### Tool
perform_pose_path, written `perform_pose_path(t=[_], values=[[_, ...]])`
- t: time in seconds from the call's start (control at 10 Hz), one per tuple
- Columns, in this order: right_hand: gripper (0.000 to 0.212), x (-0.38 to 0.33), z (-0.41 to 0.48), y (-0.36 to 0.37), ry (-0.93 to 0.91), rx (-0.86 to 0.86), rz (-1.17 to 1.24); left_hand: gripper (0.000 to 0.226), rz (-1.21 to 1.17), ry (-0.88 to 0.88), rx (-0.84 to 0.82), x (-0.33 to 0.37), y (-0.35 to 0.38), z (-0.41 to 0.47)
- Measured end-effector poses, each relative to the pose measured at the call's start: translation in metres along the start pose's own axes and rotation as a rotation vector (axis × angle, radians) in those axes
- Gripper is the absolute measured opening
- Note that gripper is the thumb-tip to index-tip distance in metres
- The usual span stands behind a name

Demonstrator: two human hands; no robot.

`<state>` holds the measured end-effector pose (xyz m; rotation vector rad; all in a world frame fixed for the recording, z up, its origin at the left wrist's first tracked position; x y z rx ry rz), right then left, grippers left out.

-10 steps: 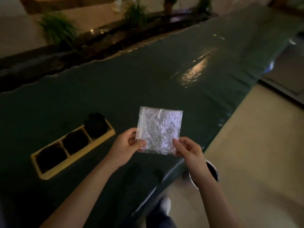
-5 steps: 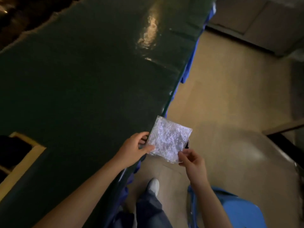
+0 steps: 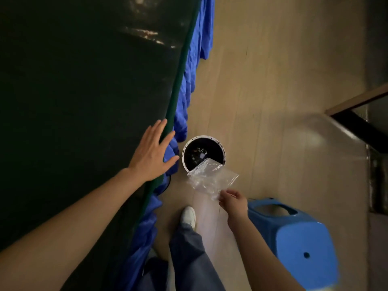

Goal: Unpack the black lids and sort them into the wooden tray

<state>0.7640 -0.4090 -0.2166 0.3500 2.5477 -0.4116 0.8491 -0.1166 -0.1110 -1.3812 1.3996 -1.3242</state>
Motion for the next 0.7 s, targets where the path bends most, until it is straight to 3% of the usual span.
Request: perform_pose_path(t=[0.2, 0.7], values=[[0.015, 0.009, 0.066, 0.037, 0.096, 0.066, -0.089, 0.068, 0.007, -0.037, 0.083, -0.010, 0.021, 0.008], [0.012, 0.028, 0.165, 0.097, 0.235, 0.040, -0.116, 0.052, -0.035, -0.033, 0.173, -0.014, 0.027, 0.009]])
Point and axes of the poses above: each hand's wrist, its own z-axis towards the middle knuckle, its own y-axis out of the palm, x = y × z, the point moved 4 cm from there along z, towards the middle knuckle, and after that the axes turned 5 degrees about z, right-handed, at the moved point
